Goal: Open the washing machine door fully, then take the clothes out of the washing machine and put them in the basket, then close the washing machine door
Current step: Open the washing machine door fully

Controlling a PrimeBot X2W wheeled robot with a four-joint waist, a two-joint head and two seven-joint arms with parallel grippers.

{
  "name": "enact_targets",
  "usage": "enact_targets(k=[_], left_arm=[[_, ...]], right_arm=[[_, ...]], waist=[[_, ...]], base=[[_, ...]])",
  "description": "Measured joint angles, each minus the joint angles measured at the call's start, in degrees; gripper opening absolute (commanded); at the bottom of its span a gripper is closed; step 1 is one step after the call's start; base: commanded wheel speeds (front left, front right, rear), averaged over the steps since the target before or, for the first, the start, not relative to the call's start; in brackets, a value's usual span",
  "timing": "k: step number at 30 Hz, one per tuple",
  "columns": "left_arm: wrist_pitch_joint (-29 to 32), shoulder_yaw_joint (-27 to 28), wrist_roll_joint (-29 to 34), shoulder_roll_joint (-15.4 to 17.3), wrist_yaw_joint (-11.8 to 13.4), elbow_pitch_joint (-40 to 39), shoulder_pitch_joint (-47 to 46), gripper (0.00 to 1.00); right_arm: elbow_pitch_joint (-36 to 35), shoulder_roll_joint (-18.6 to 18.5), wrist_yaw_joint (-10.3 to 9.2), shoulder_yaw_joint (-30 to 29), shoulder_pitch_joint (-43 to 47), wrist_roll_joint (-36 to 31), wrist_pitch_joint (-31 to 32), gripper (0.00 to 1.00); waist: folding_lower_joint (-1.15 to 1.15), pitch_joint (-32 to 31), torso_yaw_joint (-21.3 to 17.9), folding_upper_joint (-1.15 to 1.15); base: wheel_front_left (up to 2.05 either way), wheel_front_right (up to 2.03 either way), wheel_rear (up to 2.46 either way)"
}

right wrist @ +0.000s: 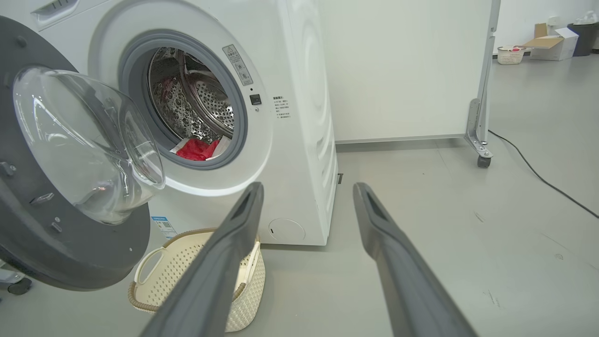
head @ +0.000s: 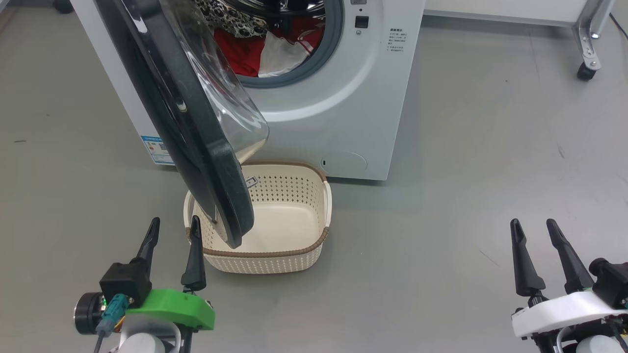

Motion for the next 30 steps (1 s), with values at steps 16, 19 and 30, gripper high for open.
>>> enact_targets(k=[16,19,30], left_arm=[[0.0,0.05,0.46,-0.11,-0.54,0.2,-0.02,0.0],[0.0,0.24,0.13,-0.12,-0.57,0.21,-0.02,0.0],[0.0,2.37,0.35,-0.15,-0.57,-3.67,-1.02,0.0]], right_arm=[[0.01,0.86,0.54,-0.98,0.01,-0.3,0.0,1.0],[0.03,1.03,0.6,-1.1,0.01,-0.64,0.0,1.0],[0.11,1.83,1.08,-1.54,0.01,-0.87,0.0,1.0]], waist=[[0.0,0.29,-0.04,0.0],[0.0,0.31,-0.06,0.0],[0.0,0.46,-0.22,0.0]], base=[[0.0,0.0,0.0],[0.0,0.0,0.0],[0.0,0.0,0.0]])
